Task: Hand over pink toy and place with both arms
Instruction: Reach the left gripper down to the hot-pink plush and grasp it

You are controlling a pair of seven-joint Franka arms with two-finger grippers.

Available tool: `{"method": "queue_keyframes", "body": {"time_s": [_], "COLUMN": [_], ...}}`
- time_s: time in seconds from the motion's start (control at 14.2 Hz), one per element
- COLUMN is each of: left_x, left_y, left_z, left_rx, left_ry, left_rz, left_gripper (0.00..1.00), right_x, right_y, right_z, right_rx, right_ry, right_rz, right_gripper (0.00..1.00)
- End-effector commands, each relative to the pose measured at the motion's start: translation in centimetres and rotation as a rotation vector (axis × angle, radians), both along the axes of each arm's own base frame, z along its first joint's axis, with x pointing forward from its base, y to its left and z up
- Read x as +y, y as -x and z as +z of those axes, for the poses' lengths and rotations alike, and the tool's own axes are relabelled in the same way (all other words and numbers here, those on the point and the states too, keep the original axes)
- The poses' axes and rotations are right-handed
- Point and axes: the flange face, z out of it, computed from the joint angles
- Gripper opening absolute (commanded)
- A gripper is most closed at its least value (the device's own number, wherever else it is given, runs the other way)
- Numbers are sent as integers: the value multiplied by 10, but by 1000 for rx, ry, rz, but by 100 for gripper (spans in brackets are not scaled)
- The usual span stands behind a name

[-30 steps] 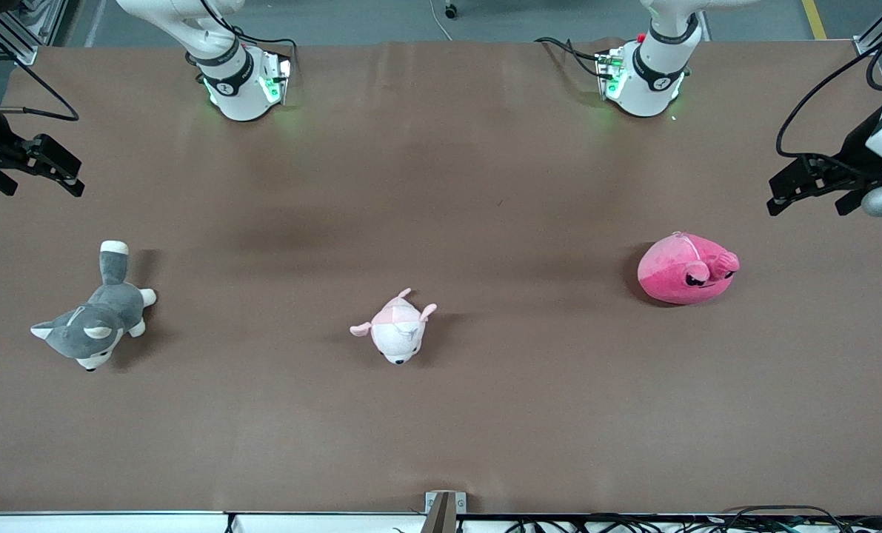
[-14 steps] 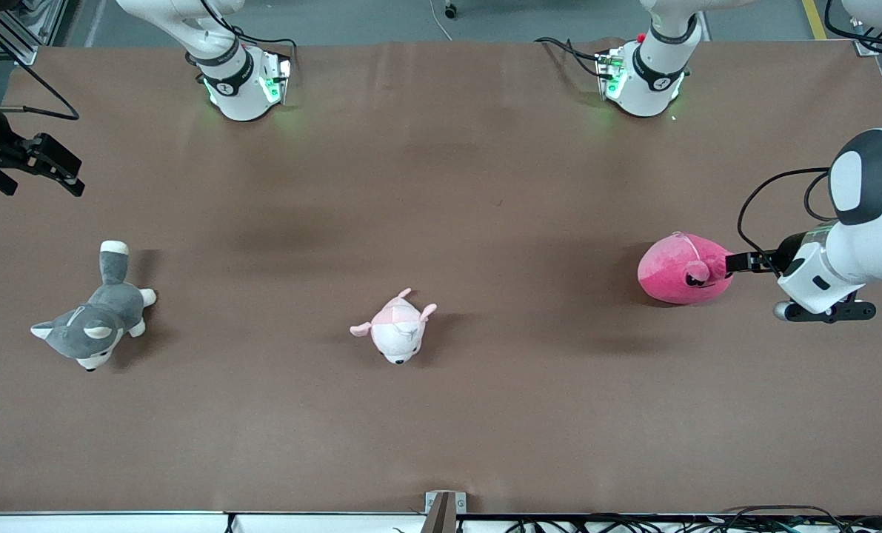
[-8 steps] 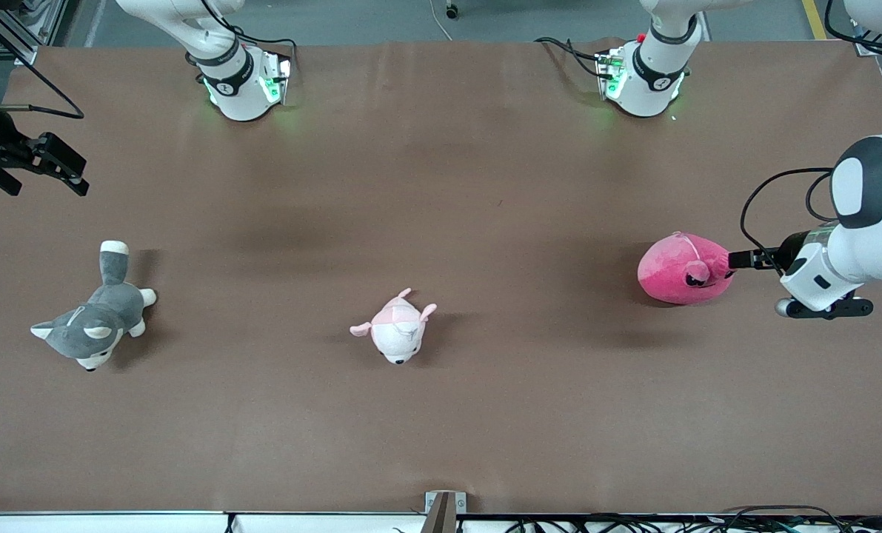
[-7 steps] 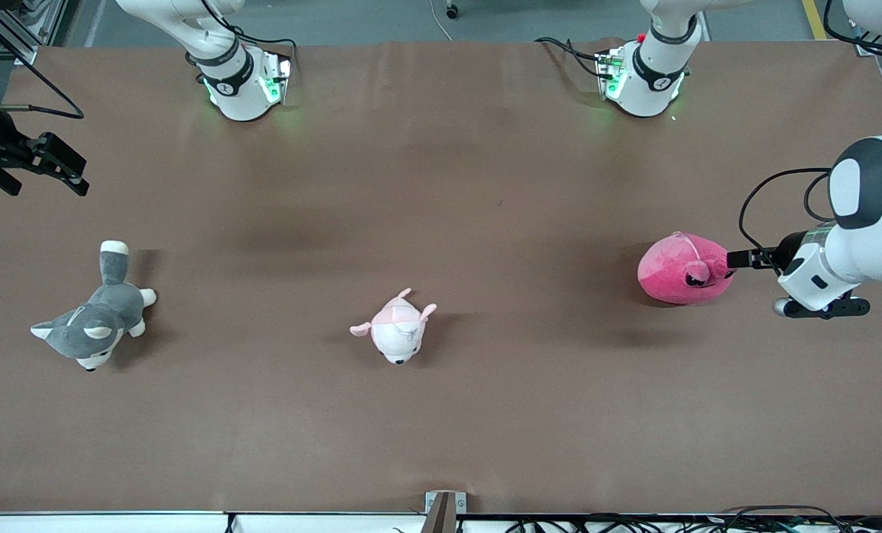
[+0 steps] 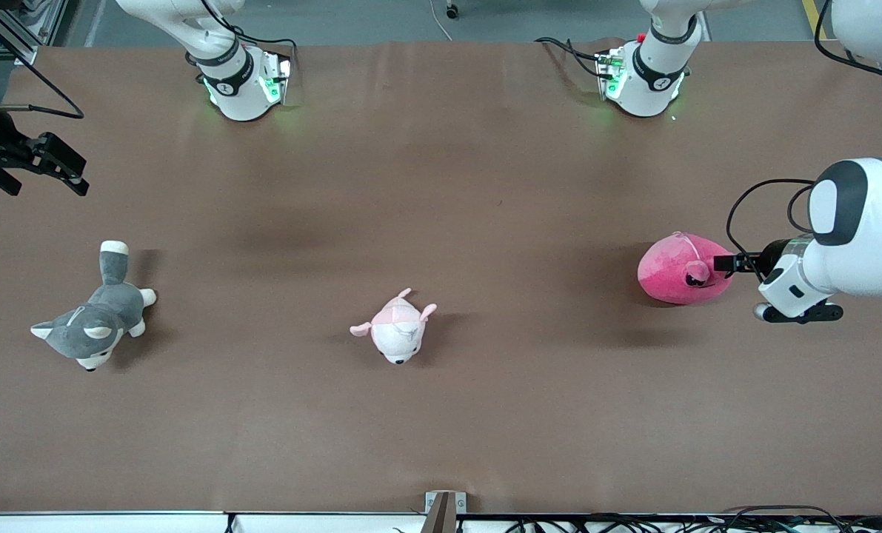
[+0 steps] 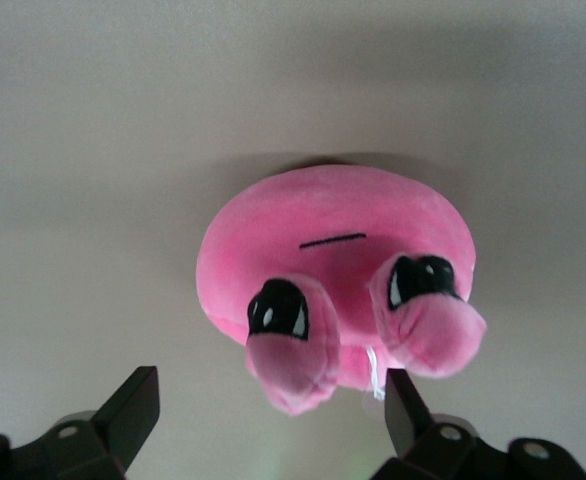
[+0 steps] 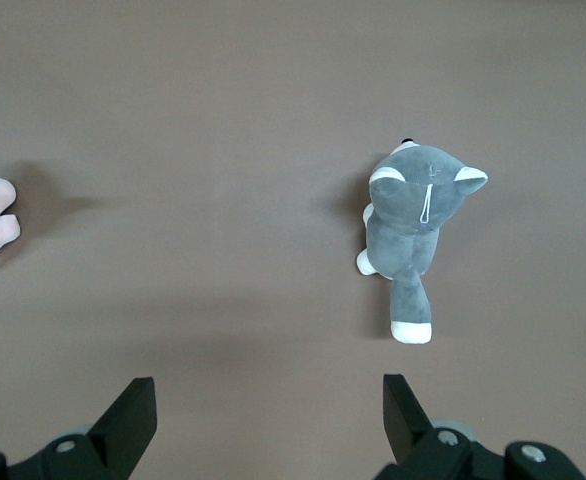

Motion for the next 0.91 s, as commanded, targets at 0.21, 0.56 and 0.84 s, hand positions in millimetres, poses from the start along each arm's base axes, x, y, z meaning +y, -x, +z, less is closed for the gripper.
{"method": "queue_keyframes", "body": {"time_s": [0.21,0.56,0.84], "left_x": [1,-6,-6], "left_y": [-5,-7,-6], "left_z": [-10,-14,-17], "left_rx": [-4,-9,-2], "left_ry": [-6,7,9], "left_rz": [-15,-14,-17], "left_gripper": [75,65,38], "right_x": [2,2,2], "right_y": [7,8,7], "right_z": [6,5,4], "right_rx": [-9,-6,-6], "right_ry": [-7,-7,-9], "right_rz": [6,6,4], "right_gripper": [100,100,100]}}
